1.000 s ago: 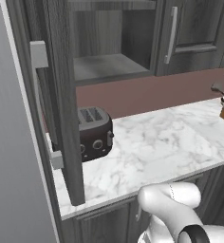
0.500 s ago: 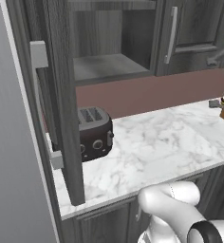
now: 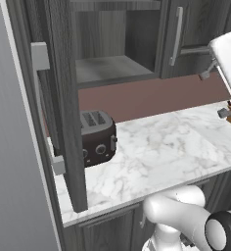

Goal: Move the cutting board and knife to the sink. Then move spray from the cabinet to the counter.

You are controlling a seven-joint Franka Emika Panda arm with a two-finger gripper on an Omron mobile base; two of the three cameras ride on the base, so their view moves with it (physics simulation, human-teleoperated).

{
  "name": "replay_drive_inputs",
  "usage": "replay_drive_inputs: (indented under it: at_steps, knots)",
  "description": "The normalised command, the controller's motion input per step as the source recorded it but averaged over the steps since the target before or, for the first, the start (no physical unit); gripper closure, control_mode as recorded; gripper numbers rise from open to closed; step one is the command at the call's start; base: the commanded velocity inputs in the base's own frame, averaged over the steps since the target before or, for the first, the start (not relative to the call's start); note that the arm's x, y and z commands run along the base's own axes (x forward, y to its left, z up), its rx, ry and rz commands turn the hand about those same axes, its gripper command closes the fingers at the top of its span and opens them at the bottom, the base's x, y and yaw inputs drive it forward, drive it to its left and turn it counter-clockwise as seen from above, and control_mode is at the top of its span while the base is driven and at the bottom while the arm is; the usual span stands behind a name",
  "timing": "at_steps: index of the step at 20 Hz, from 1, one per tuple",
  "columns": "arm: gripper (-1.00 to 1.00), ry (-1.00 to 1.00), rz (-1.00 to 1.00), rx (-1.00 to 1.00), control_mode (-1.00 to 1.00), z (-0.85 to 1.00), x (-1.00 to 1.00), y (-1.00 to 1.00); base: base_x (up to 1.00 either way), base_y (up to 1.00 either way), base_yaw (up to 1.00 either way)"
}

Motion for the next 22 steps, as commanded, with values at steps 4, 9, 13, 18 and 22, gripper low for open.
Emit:
replay_drive_inputs:
  at_steps: [4, 9, 13, 18, 22]
  knots:
    - [-1.0, -0.1, 0.4, -0.34, -1.0, -0.6, 0.07, 0.0, 0.0, 0.0, 0.0]
    - [-1.0, -0.21, 0.07, -0.05, -1.0, -0.18, 0.13, -0.03, 0.0, 0.0, 0.0]
    - [-1.0, -0.7, 0.18, -0.24, -1.0, 0.0, -0.08, 0.06, 0.0, 0.0, 0.0]
    - [-1.0, -0.89, 0.15, -0.31, -1.0, 0.05, -0.17, 0.1, 0.0, 0.0, 0.0]
    - [-1.0, -0.49, 0.01, -0.18, -1.0, 0.45, 0.0, 0.15, 0.0, 0.0, 0.0]
